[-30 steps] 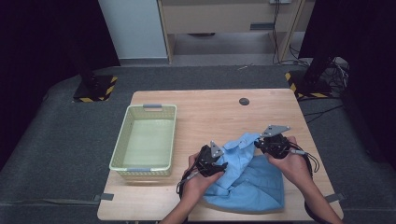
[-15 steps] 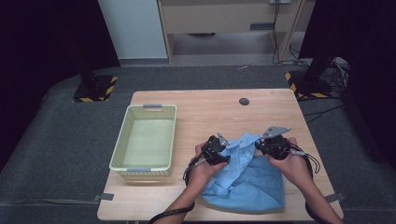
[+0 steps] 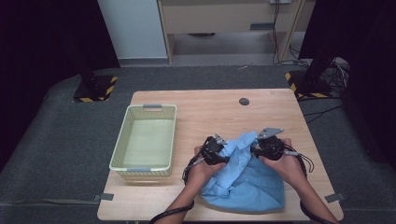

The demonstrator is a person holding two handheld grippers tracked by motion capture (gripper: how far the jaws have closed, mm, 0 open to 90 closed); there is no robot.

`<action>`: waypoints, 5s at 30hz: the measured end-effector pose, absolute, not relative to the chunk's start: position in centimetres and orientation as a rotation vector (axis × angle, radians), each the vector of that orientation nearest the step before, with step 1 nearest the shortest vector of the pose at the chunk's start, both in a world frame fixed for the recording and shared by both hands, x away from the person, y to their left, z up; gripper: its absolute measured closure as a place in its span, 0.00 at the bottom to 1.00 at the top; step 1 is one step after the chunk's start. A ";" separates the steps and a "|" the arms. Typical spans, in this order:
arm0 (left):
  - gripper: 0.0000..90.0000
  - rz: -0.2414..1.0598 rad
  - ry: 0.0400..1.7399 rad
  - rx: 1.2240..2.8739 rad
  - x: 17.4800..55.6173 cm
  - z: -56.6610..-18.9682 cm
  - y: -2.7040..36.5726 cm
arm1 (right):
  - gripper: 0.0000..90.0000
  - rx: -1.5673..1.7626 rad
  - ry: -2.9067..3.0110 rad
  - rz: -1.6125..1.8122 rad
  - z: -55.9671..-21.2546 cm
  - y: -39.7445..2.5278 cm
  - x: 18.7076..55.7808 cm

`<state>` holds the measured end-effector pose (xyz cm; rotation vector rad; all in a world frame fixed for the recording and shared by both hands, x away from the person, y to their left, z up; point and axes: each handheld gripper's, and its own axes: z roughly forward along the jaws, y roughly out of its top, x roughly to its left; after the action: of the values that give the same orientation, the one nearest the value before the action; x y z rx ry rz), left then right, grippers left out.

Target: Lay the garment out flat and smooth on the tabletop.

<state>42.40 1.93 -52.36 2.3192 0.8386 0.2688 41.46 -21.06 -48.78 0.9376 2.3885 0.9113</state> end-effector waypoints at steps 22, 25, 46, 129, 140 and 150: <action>0.98 0.367 0.840 2.270 41.7 -51.5 2.5 | 0.59 1.017 2.449 0.880 -52.1 -22.5 39.8; 0.99 0.398 0.858 2.230 41.7 -51.0 3.1 | 0.59 1.028 2.453 0.888 -52.8 -22.7 39.5; 0.99 0.488 0.973 2.264 41.9 -52.4 5.7 | 0.91 1.062 2.479 0.943 -52.9 -24.0 38.7; 0.99 0.575 0.763 2.068 38.7 -44.7 4.0 | 0.94 0.959 2.459 0.790 -40.1 -24.7 37.4; 0.99 0.567 0.892 2.180 41.3 -50.4 4.7 | 0.68 1.058 2.369 0.861 -45.3 -23.8 40.8; 0.99 0.586 0.940 2.216 42.2 -51.9 5.3 | 0.76 1.145 2.385 0.791 -48.6 -25.6 41.0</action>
<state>42.15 5.32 -51.90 2.2163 0.9400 0.5855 41.01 -25.64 -48.62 1.1454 2.3846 0.7909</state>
